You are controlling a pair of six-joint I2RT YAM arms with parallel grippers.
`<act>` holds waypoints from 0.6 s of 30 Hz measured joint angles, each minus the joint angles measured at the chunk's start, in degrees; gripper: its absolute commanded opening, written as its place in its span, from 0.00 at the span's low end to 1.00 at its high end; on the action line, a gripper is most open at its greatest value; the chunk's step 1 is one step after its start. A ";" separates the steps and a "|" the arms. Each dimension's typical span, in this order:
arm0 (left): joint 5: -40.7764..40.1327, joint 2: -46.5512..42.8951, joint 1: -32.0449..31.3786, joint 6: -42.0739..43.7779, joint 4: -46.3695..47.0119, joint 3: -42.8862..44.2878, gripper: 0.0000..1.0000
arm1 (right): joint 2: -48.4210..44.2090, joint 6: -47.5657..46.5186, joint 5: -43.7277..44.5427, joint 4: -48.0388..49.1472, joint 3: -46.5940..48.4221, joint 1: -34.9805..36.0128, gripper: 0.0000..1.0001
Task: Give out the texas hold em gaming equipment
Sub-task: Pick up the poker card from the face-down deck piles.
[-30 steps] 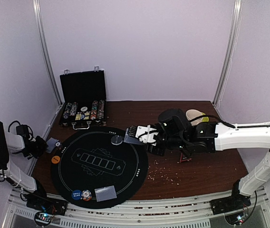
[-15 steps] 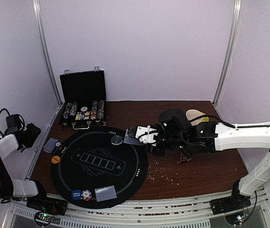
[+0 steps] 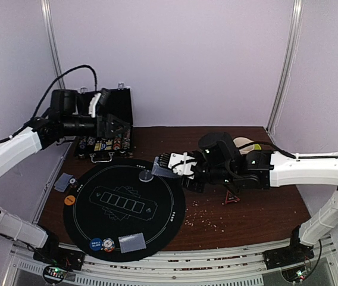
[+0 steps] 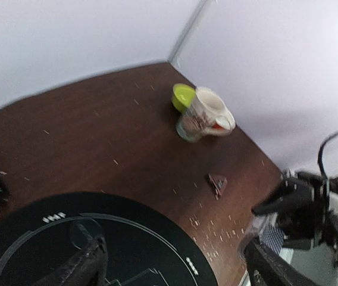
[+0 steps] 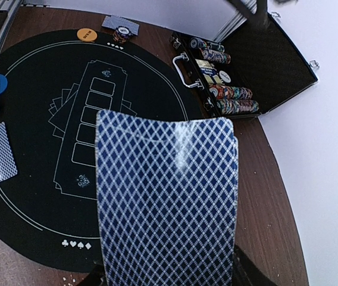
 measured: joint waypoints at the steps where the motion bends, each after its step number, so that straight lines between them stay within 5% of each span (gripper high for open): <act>1: 1.27 2.03 -2.73 1.49 -1.29 0.24 0.82 | 0.04 0.00 -0.07 0.11 0.00 0.00 0.49; 6: 7.17 8.74 -9.99 5.84 -5.92 -0.20 0.84 | 0.63 0.00 -0.39 0.68 0.07 0.00 0.49; 12: 11.72 8.39 -11.10 6.08 -2.89 -1.42 0.87 | 1.84 0.00 -0.46 0.74 0.94 0.02 0.49; 18: 11.41 9.42 -12.70 6.10 -1.53 -1.60 0.76 | 3.02 0.00 -0.44 0.94 1.95 0.24 0.49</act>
